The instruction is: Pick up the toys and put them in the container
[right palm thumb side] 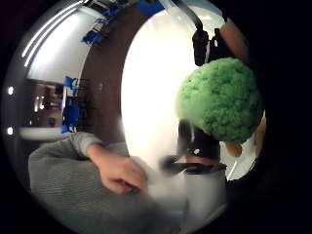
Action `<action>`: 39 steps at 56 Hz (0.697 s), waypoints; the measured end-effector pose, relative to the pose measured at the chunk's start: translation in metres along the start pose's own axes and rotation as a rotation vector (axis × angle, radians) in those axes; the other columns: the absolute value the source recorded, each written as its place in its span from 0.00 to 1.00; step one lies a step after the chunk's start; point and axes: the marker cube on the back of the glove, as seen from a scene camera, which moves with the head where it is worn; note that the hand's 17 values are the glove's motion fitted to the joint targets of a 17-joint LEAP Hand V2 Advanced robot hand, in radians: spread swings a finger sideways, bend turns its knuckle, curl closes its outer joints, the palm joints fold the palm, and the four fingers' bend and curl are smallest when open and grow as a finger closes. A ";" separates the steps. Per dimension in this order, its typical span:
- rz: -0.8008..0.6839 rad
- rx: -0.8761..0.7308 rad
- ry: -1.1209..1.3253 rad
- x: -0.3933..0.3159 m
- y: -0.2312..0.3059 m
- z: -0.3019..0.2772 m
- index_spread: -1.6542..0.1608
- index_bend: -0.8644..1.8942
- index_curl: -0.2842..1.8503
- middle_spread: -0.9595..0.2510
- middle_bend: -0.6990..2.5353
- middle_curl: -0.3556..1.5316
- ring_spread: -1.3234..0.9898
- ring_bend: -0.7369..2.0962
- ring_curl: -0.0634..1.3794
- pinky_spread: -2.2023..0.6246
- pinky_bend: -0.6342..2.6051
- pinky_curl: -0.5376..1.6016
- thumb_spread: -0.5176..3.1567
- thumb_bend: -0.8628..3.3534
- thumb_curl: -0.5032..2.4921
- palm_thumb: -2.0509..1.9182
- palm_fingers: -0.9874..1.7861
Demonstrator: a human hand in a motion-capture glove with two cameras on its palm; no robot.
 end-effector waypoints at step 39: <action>0.209 0.135 0.198 0.094 -0.185 -0.143 0.71 0.37 0.25 0.52 0.33 0.47 0.39 0.61 0.33 0.64 0.49 0.42 0.51 0.21 0.33 0.64 0.65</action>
